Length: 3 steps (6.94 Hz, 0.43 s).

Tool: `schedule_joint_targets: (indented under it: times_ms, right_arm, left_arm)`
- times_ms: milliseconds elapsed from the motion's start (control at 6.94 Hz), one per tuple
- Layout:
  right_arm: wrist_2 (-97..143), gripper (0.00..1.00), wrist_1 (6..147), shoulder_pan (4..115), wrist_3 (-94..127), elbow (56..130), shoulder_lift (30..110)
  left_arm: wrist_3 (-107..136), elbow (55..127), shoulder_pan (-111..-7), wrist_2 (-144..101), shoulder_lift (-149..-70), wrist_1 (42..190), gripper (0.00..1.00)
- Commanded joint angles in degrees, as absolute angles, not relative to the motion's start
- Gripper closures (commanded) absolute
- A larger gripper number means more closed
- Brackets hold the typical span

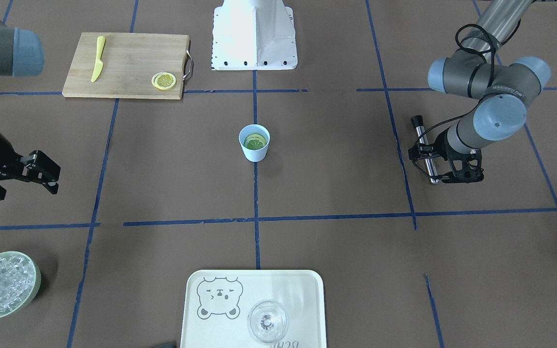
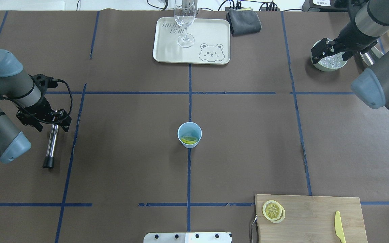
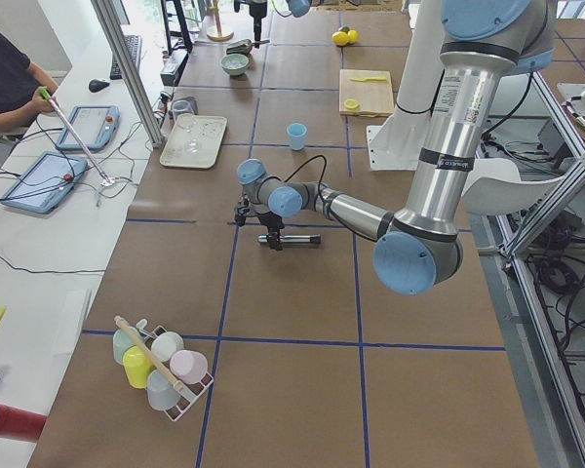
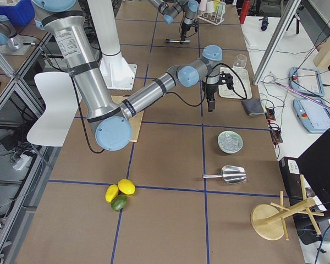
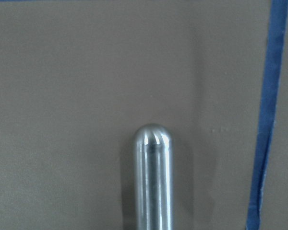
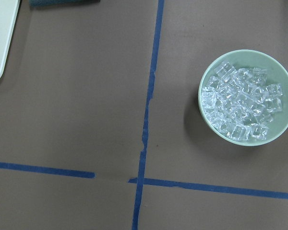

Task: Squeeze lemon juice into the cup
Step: 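Grasp the silver muddler with the left gripper and lift it upright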

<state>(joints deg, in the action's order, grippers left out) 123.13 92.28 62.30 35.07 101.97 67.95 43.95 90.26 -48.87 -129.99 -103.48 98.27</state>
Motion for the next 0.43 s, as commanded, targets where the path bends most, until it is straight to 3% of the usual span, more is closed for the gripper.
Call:
schedule_joint_targets:
  times_ms: [0,144,288]
  right_arm:
    - [123.2,0.0,92.3,62.3,35.1,102.1,67.9]
    - [123.2,0.0,92.3,62.3,35.1,102.2,67.9]
    - [123.2,0.0,92.3,62.3,35.1,102.1,67.9]
  left_arm:
    - [43.7,89.3,-48.9,-130.0,-103.4,99.4,0.27]
    - [43.8,89.5,-48.9,-129.9,-103.4,99.4,0.45]
    - [43.8,89.8,-48.9,-129.9,-103.4,99.3,0.54]
